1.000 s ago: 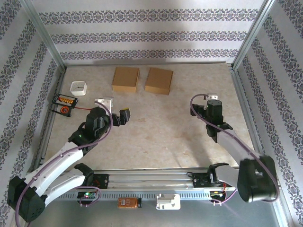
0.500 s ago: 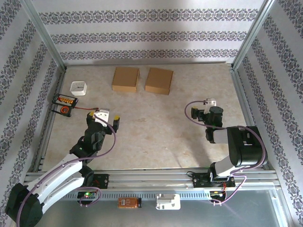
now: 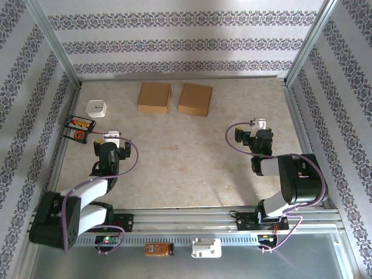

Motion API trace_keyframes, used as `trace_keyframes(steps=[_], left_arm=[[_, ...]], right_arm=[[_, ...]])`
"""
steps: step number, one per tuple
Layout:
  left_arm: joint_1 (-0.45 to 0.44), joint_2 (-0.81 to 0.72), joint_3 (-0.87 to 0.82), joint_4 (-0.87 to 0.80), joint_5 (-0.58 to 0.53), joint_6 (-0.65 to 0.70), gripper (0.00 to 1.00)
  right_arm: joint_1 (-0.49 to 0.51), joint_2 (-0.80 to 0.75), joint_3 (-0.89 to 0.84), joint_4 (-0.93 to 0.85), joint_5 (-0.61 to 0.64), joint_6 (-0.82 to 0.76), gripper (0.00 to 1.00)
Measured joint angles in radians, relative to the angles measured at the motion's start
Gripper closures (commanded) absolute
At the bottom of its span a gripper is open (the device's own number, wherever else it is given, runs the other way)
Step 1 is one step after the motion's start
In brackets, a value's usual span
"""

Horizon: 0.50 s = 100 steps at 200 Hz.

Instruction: Fold the paper box

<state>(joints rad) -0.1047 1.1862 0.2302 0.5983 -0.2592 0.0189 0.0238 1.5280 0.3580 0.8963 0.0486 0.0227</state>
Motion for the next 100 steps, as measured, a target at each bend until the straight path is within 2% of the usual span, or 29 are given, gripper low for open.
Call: trace_keyframes(steps=[49, 74, 100], left_arm=[[0.095, 0.214, 0.108, 0.111, 0.172, -0.027, 0.01], [0.107, 0.373, 0.157, 0.253, 0.235, -0.027, 0.01], [0.114, 0.404, 0.136, 0.278, 0.271, -0.027, 0.01]], right_arm=[[0.0, 0.0, 0.0, 0.002, 0.0, 0.0, 0.02], [0.0, 0.0, 0.0, 0.008, 0.0, 0.0, 0.02], [0.0, 0.0, 0.0, 0.014, 0.0, 0.0, 0.02]])
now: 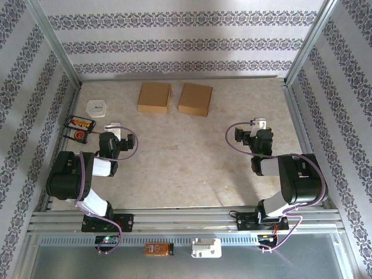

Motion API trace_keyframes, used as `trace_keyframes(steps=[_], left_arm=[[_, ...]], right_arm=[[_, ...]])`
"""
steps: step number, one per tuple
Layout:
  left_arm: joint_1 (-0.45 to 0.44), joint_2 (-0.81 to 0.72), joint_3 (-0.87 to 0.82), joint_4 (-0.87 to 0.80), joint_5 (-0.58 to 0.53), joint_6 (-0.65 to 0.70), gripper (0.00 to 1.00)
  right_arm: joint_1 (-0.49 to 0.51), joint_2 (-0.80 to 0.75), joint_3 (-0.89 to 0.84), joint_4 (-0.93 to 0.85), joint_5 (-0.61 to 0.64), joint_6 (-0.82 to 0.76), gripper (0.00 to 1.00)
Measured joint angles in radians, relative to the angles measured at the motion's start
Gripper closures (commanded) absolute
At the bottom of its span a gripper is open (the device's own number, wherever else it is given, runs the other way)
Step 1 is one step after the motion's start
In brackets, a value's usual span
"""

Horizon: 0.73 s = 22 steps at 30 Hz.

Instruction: Fold the paper box

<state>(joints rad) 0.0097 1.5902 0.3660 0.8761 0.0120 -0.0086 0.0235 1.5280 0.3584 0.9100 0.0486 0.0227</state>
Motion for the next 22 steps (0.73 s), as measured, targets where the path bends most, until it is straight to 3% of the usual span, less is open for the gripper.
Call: trace_keyframes(steps=[22], left_arm=[[-0.001, 0.0, -0.005, 0.082, -0.066, -0.023, 0.01]], right_arm=[[0.0, 0.0, 0.0, 0.0, 0.0, 0.0, 0.02]])
